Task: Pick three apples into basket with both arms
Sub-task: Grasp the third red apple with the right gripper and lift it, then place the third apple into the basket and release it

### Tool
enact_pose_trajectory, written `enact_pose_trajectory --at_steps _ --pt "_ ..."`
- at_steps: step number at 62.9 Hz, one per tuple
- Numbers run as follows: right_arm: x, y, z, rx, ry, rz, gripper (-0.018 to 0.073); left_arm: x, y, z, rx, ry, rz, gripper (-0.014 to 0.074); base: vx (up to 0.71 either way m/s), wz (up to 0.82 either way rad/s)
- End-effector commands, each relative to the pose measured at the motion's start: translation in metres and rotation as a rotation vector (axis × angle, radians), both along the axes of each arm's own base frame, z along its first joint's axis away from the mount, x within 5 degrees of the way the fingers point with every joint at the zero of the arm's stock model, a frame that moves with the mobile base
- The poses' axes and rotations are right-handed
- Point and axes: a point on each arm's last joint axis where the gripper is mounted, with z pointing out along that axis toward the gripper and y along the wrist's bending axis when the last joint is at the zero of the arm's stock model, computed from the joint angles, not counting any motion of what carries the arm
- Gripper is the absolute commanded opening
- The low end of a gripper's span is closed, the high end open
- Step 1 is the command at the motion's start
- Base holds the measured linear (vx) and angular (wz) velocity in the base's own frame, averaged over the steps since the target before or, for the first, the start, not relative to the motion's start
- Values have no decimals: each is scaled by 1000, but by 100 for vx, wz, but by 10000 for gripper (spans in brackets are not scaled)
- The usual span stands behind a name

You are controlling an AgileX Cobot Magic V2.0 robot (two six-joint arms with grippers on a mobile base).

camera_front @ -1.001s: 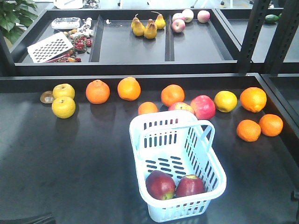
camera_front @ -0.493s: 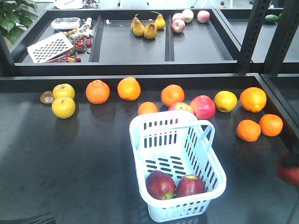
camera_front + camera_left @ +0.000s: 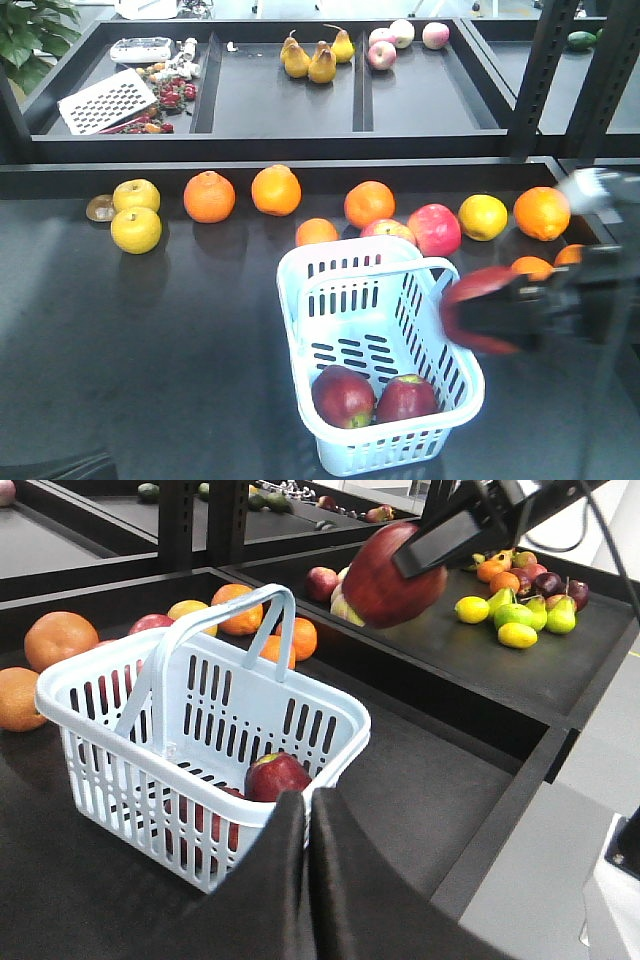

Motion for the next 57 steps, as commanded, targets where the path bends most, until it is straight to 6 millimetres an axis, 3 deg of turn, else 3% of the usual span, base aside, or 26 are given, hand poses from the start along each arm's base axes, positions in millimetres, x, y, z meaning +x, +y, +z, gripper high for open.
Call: enact_pose_trajectory --at_steps 1,9,14,22,27,45,52,57 --pt "11 23 5 62 -42 15 100 3 2 5 44 -28 23 -6 0 0" --pt "27 49 -16 17 -56 19 270 5 4 6 44 -35 55 -6 0 0" --pt "36 59 -29 1 -52 -1 425 6 4 6 45 -38 64 -6 0 0" --pt "44 63 -41 -12 -36 -28 658 6 4 6 45 -38 64 -6 0 0" --pt "45 63 -41 -14 -41 -34 732 6 4 6 45 -38 64 -6 0 0" --pt "42 64 -39 -9 -37 -12 664 6 5 6 45 -38 67 -6 0 0" --pt "35 64 -32 -5 -52 36 537 6 5 6 45 -38 67 -6 0 0" --pt "26 63 -21 -11 -90 92 373 6 5 6 45 -38 67 -6 0 0"
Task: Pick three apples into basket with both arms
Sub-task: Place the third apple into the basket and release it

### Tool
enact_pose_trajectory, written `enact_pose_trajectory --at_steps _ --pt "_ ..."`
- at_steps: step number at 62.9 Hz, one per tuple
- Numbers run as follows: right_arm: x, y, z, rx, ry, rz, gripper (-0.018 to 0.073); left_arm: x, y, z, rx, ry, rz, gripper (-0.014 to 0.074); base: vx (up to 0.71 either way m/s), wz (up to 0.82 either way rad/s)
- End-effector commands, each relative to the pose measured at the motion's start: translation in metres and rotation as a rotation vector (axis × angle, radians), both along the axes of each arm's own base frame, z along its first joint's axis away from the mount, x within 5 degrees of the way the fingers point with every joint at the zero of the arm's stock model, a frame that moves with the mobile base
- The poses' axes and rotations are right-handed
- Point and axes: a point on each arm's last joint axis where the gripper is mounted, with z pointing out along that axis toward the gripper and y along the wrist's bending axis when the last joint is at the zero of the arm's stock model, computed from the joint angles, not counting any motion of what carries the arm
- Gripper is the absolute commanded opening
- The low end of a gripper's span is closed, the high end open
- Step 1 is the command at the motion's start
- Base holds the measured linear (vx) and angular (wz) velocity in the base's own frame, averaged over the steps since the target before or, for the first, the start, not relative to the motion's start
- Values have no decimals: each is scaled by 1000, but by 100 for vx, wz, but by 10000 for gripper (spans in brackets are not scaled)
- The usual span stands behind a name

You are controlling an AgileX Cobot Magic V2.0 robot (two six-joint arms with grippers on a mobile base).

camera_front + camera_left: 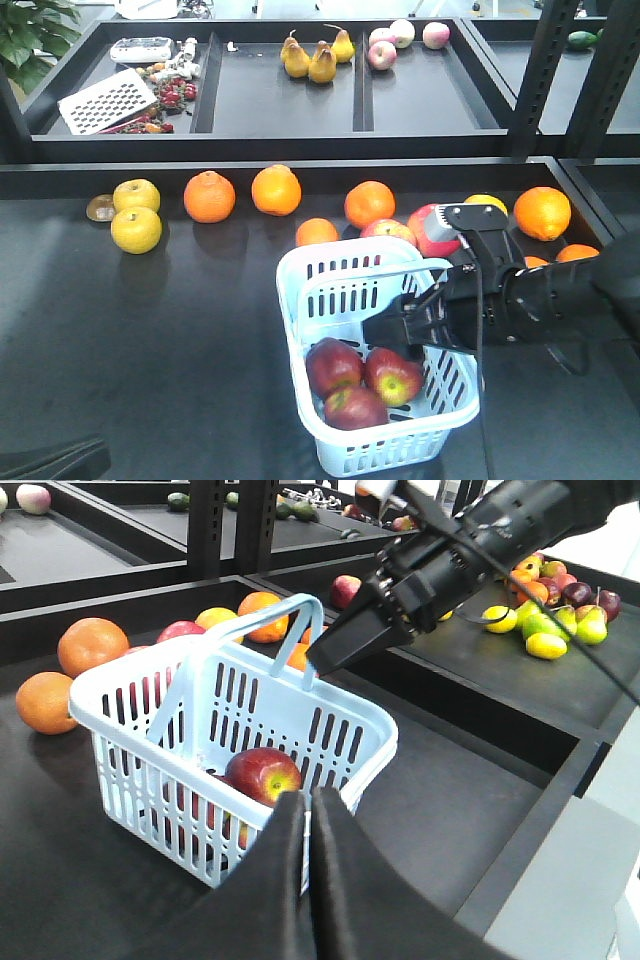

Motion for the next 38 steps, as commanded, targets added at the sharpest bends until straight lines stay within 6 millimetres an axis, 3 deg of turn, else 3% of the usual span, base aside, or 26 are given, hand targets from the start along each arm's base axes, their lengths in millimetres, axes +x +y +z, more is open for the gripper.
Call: enact_pose_trajectory --at_steps 1,10,19,24,38 --pt "-9 -1 29 24 -100 53 323 3 2 5 43 -28 20 -6 0 0" --pt "-31 -9 54 -49 -210 137 -16 3 2 5 43 -28 20 -6 0 0" --pt "-63 -24 78 -125 -320 154 -8 3 2 5 43 -28 20 -6 0 0" --pt "-82 -35 81 -172 -392 125 -8 3 2 5 43 -28 20 -6 0 0" --pt "-128 -61 48 -218 -485 -22 -8 3 2 5 43 -28 20 -6 0 0"
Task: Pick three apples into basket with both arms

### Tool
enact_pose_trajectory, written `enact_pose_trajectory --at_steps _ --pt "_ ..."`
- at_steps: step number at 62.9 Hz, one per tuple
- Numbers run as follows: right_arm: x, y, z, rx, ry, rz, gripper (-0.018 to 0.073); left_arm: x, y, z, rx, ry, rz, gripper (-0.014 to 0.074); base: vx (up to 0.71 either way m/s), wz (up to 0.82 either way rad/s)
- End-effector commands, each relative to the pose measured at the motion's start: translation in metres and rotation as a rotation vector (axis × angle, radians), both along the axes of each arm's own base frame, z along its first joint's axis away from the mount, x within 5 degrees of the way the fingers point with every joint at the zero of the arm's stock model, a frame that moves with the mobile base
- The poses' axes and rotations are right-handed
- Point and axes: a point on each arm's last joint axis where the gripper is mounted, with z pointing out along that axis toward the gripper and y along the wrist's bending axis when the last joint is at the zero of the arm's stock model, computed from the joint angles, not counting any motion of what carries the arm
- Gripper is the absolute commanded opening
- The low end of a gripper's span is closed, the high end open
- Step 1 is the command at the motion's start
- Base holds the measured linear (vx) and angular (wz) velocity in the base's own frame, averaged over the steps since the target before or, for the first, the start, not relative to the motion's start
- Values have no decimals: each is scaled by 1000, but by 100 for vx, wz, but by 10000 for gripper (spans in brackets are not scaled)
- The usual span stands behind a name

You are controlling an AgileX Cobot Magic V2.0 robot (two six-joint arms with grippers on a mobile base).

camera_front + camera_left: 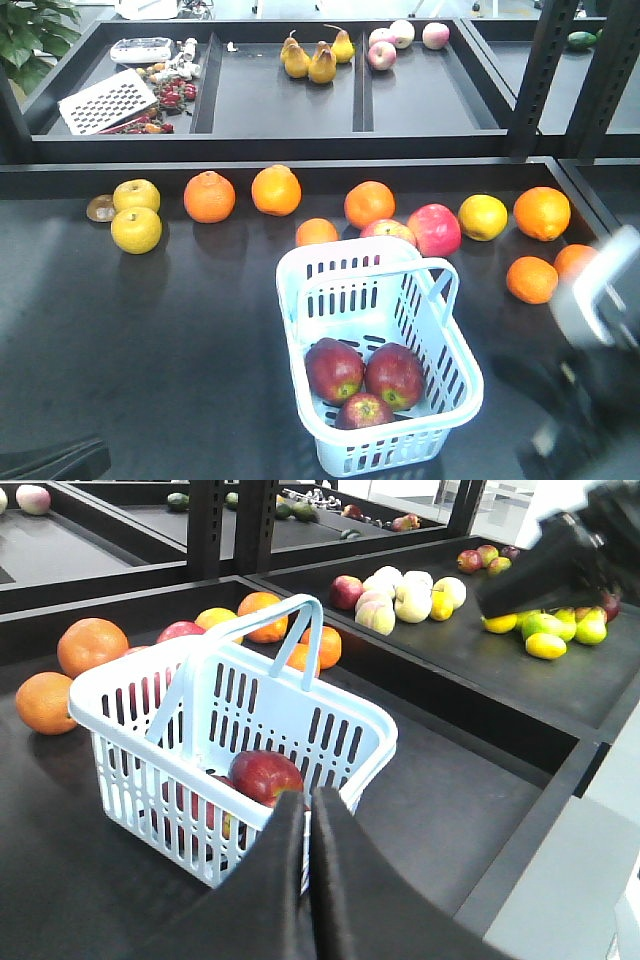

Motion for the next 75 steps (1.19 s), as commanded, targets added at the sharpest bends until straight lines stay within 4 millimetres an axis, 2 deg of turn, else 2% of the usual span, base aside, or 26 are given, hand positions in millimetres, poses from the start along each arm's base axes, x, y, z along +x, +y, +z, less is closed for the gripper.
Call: enact_pose_trajectory --at_steps 1,8,19,75 --pt "-10 -10 -3 23 -110 -79 -8 3 2 5 43 -28 20 -6 0 0" --pt "-26 -17 -20 36 -125 -118 -8 3 2 5 41 -27 20 -6 0 0" --pt "-39 -20 -30 44 -106 -111 -8 3 2 5 41 -27 20 -6 0 0" --pt "-40 -19 -33 37 -83 -102 -8 3 1 6 38 -25 17 -6 0 0"
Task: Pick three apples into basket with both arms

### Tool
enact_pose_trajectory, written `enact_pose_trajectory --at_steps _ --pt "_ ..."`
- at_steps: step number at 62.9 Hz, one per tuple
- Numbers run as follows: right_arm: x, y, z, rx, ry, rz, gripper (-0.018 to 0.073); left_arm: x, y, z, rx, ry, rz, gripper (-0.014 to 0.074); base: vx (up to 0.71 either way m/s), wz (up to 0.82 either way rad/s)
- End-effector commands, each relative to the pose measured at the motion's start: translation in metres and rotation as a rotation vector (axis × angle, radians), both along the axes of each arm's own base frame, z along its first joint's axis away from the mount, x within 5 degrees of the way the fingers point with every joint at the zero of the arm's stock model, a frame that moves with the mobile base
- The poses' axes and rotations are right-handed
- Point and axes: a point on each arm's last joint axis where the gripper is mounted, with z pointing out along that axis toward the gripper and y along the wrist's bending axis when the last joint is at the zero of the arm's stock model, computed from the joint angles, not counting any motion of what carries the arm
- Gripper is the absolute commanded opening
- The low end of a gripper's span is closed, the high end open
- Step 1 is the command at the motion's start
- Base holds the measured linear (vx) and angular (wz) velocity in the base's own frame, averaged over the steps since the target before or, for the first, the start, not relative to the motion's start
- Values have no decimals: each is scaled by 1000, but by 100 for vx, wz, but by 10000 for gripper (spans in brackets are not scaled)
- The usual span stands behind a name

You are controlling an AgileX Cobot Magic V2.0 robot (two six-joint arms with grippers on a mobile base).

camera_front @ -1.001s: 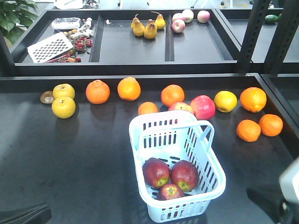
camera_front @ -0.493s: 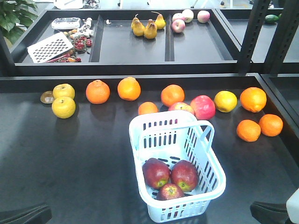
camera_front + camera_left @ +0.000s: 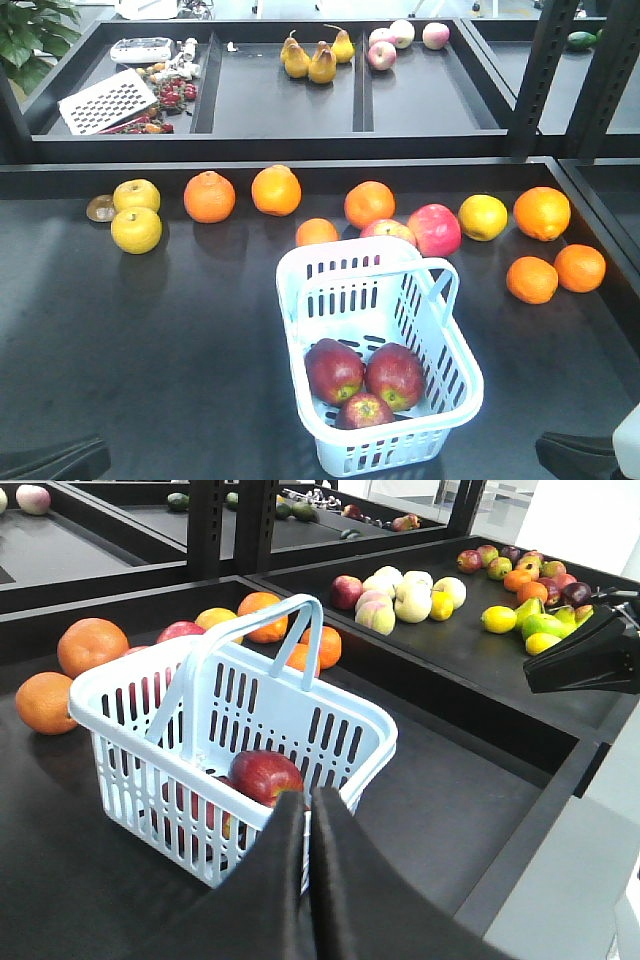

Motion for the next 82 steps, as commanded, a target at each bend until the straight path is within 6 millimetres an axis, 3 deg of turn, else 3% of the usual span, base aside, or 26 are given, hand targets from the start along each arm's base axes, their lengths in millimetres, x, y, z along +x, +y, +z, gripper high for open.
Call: enact_pose_trajectory --at_steps 1,8,24,28,35,42,49,57,67,82 --pt "5 0 13 27 -69 -23 -8 3 1 6 35 -25 17 -6 0 0" --pt "5 0 13 27 -69 -23 -8 3 0 10 -50 -7 22 -6 0 0" --pt "5 0 13 27 -69 -23 -8 9 7 29 -443 69 134 -6 0 0" --pt "5 0 13 27 -69 -23 -8 13 12 28 -510 77 193 -6 0 0" --pt "5 0 13 27 -69 -23 -8 21 26 5 -560 116 385 -6 0 0" --pt "5 0 13 27 -69 -23 -8 22 37 -35 -464 144 527 -6 0 0" --pt "5 0 13 27 -69 -23 -8 19 41 -58 -400 148 580 -6 0 0" --pt "5 0 13 27 -69 -23 -8 19 42 -58 -262 81 577 -6 0 0" --pt "5 0 13 27 -69 -23 -8 17 47 -69 51 16 579 -6 0 0" --pt "5 0 13 27 -69 -23 -8 -5 53 -59 43 -162 598 -6 0 0"
